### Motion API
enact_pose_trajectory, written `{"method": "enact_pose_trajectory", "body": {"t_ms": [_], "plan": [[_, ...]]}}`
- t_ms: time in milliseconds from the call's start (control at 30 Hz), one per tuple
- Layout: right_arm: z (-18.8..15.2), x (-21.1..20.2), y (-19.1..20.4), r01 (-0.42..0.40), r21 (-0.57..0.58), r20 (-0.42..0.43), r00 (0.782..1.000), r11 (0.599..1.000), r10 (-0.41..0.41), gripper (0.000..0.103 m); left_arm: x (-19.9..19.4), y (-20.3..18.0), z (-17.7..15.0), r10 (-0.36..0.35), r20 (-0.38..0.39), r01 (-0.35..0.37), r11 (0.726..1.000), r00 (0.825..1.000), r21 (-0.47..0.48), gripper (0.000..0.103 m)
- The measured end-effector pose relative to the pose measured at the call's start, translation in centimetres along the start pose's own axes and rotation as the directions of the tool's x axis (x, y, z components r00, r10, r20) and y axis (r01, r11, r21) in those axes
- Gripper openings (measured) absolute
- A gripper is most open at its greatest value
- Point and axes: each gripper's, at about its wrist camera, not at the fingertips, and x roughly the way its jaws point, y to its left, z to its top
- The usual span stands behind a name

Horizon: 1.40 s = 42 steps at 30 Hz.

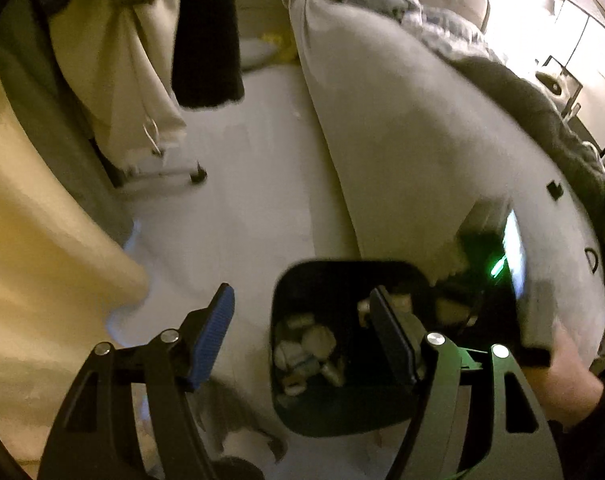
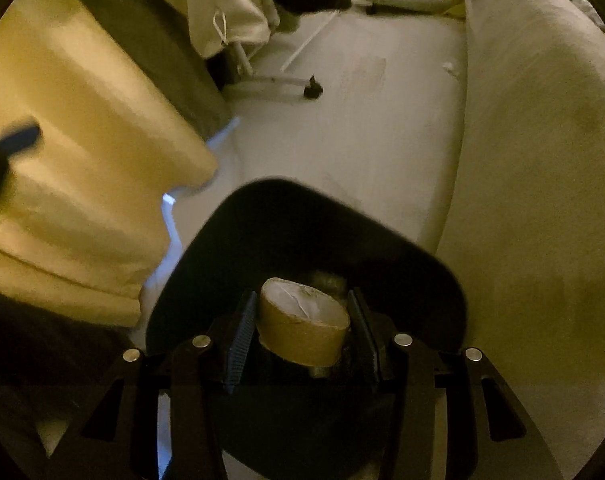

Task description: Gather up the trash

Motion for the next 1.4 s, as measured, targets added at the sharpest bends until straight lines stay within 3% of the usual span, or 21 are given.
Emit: {"method": "enact_pose_trajectory", "body": {"t_ms": [300,667,733,867,1067,1233,1400], "plan": [[-0.9,1.5,0.8,0.015,-0.02,-0.058,0.998,1.0,-0.016,0.047,-3.1,0.4,1.6,-0.036,0.157,0.038,0.999,0.987,-0.012,0.075],[-1.5,0.3,1.3,-0.003,-0.03,-0.044,0.999,1.0,0.002,0.049,-7.4,-0.1,3.4,-0.016,0.362,0.018,1.0,0.932,-0.002,0.077],[-1.7,-0.1,1.4,0.002,-0.042,-0.038,0.999,0.999,-0.003,0.053,-7.8,-0.4,3.7,-0.016,0.383,0.016,1.0,0.924,0.004,0.079],[-1.6,-1.1,1.7,-0.021,-0.038,-0.006,1.0,0.999,0.021,0.057,-8.5,-1.3,4.0,-0.02,0.413,0.01,1.0,0.91,0.026,0.081],[-1.0,-3.9,2.2,-0.029,-0.06,0.073,0.997,0.998,0.033,0.06,-8.5,-2.8,4.1,-0.027,0.424,0.002,0.998,0.905,0.059,0.082],[-0.6,-7.3,1.5,-0.031,-0.057,0.178,0.983,0.998,0.04,0.062,-8.8,-3.7,4.1,-0.038,0.447,0.005,0.997,0.894,0.074,0.084],[-1.1,-10.8,0.0,0.021,-0.051,0.269,0.963,0.998,-0.006,0.063,-8.8,-5.0,4.5,-0.062,0.448,0.028,0.996,0.892,0.081,0.084]]}}
